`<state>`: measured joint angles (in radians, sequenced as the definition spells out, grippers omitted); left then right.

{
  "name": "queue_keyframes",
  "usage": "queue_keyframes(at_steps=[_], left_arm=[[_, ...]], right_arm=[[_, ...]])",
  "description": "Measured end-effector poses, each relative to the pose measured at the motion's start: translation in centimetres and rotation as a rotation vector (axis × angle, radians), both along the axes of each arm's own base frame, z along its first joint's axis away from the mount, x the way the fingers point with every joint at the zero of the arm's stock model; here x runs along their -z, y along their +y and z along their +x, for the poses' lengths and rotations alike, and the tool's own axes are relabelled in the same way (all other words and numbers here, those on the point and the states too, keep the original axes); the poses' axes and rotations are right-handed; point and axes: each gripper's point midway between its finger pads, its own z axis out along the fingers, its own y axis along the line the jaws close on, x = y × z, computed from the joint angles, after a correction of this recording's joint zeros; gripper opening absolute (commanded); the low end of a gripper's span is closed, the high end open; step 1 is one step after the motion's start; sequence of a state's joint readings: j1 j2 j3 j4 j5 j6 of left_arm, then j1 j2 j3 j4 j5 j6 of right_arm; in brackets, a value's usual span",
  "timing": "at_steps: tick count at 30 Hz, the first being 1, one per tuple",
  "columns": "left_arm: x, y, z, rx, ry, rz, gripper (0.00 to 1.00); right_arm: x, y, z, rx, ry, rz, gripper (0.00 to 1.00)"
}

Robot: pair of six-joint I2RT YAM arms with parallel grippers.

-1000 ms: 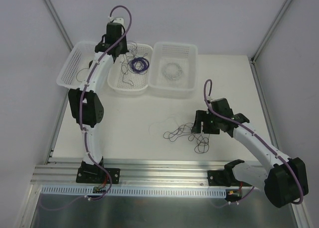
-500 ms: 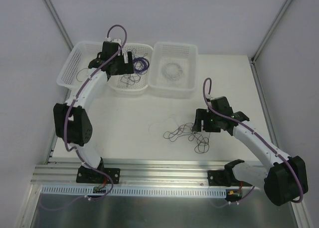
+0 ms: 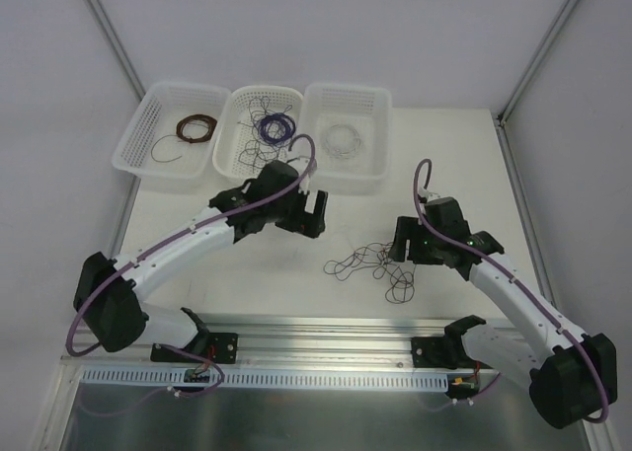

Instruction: Untangle the cables

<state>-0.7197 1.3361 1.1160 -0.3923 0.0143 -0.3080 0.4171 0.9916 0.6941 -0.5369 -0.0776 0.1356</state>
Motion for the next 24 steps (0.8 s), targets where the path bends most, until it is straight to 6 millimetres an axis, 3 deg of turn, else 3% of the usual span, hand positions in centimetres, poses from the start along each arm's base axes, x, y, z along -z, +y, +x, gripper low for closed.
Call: queue_keyframes(at_steps=[4,9,13,18,22,23,24], left_arm=[[5.7,-1.7,-3.5,0.018,0.155,0.081,0.9],[10.0,-3.5,-5.3,0.003,0.257,0.153,0.78],[13.3,-4.9,-6.3,0.004,0.332,0.219,0.6],[15.7,-6.3,-6.5,0.002,0.378,0.256,0.47],[15.9,-7.2,-6.4,0.001,0.381,0.251,0.36],[15.9,-7.4,-6.4,0.0,0.381,0.247,0.31],[15.9,-7.4,-6.4,-0.003,0.383,0.246,0.18]], right_arm=[[0.5,-0.3,-0.7,0.019,0.003,0.011,0.73],[1.0,-0.3,-1.2,0.031,0.018,0.02,0.73],[1.2,-0.2,-1.5,0.03,0.031,0.033,0.73],[1.3,0.1,-1.7,0.026,0.037,0.046,0.73],[1.5,0.6,-1.7,0.015,0.042,0.061,0.73],[1.6,0.8,-1.6,0.012,0.044,0.063,0.73],[1.7,0.9,-1.5,0.008,0.049,0.063,0.73]])
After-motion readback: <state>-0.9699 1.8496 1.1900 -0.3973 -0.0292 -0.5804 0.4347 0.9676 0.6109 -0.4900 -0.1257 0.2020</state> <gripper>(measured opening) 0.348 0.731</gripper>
